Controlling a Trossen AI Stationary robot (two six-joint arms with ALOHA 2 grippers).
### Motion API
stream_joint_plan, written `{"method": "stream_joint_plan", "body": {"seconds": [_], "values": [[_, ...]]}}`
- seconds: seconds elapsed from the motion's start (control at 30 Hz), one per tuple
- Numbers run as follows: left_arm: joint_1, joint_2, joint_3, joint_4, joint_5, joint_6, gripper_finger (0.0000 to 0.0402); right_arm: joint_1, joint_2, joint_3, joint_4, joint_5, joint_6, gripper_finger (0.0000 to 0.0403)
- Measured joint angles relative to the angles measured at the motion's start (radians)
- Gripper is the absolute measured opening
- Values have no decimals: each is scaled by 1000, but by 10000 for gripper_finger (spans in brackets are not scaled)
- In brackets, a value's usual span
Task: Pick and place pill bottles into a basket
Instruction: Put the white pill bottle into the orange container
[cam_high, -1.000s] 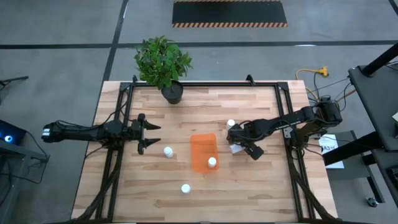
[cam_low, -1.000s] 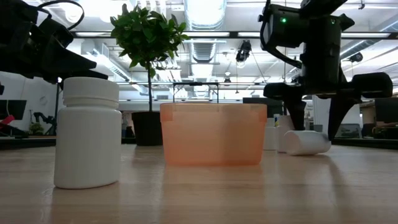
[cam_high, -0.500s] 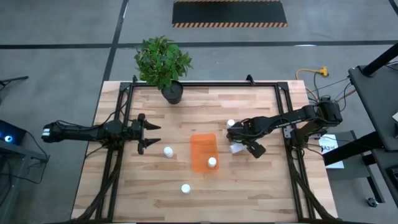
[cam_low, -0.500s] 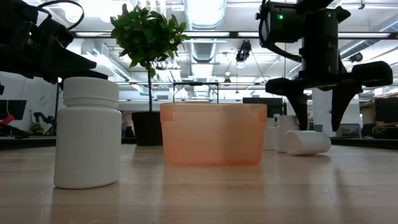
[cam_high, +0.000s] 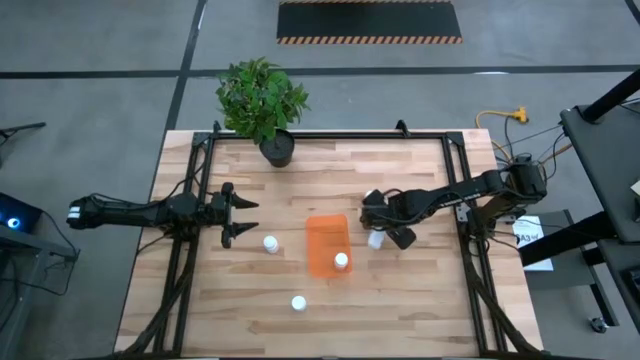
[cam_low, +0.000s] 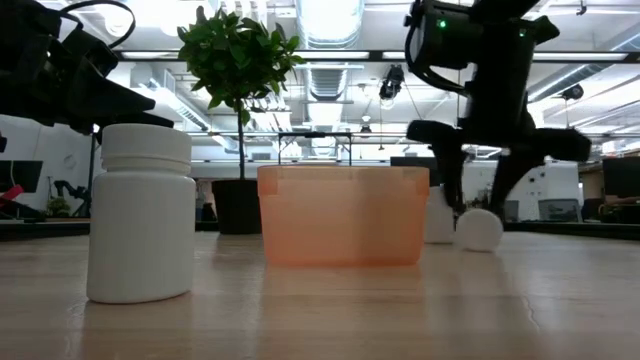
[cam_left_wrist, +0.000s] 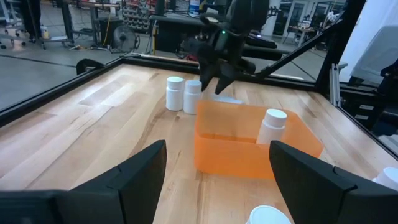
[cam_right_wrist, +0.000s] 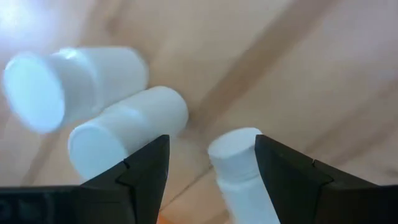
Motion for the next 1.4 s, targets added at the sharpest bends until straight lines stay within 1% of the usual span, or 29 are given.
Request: {"method": "stream_joint_plan", "body": {"seconds": [0.07,0.13,0.23,0.37,0.43,0.73,0.87,1.03,1.17,1.23,1.33,1.4], "values": [[0,0,0,0,0,0,267,0,0,0,6,20,-38,226],[0,0,0,0,0,0,267,-1,0,0,-1,12,-36,226],[0,-1,0,0,0,0,267,-1,0,-3,-25,-72,13,226],[0,-1,0,0,0,0,267,0,1,-11,-50,-156,45,226],[0,-1,0,0,0,0,267,0,2,-12,-50,-181,61,226],[0,0,0,0,0,0,267,0,2,-13,-60,-196,132,226],[0,0,0,0,0,0,267,5,2,-13,-61,-263,163,226],[0,0,0,0,0,0,267,37,2,-13,-61,-275,147,226],[0,-1,0,0,0,0,267,47,1,-13,-99,-344,179,226],[0,-1,0,0,0,0,267,48,1,-14,-125,-351,186,226],[0,0,0,0,0,0,267,48,-3,-14,-159,-347,161,226],[0,-1,0,0,0,0,267,48,-8,-14,-172,-347,101,226]]}}
